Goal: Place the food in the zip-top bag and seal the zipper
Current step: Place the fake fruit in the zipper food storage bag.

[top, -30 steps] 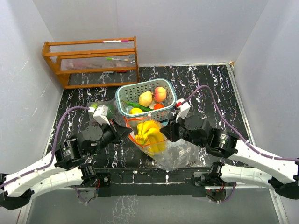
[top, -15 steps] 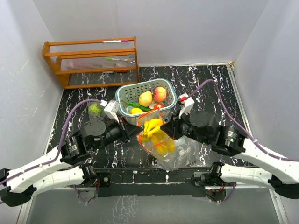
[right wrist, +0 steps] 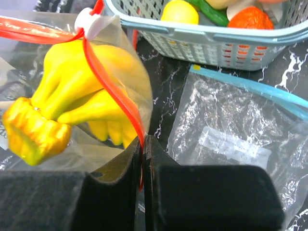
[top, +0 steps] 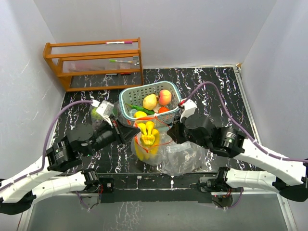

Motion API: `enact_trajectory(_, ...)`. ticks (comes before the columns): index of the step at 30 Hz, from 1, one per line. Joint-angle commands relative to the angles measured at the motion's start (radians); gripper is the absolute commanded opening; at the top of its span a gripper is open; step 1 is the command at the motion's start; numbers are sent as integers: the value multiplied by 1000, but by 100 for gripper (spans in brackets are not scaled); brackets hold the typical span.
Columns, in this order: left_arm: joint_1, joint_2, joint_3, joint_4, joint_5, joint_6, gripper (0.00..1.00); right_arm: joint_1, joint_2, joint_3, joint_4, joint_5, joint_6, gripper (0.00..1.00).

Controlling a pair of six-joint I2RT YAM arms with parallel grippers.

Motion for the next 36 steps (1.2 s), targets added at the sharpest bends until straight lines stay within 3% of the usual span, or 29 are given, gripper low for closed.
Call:
enact_trajectory(1,-1,18,-14,-107,-38,3,0,1,60,-45,-10,-15,44,8)
enact_trajectory(7,-1,70,-93,-102,-28,-5,0,1,7,-148,131,-60,75,8)
enact_trajectory(12,-1,108,-110,-103,-70,10,0,1,8,-130,212,-105,59,8)
enact_trajectory(20,-1,81,-24,-196,-128,57,0,0,132,-112,193,-98,54,8)
enact_trajectory(25,-1,77,58,-296,-107,99,0,0,180,-106,187,-68,47,38)
enact_trajectory(29,-1,63,31,-314,-133,105,0,0,169,-61,190,-44,10,61)
enact_trajectory(33,-1,72,-3,-323,-131,100,0,0,157,-19,213,-92,-35,63)
enact_trajectory(36,-1,88,-34,-327,-139,85,0,-1,146,-11,242,-142,-49,56)
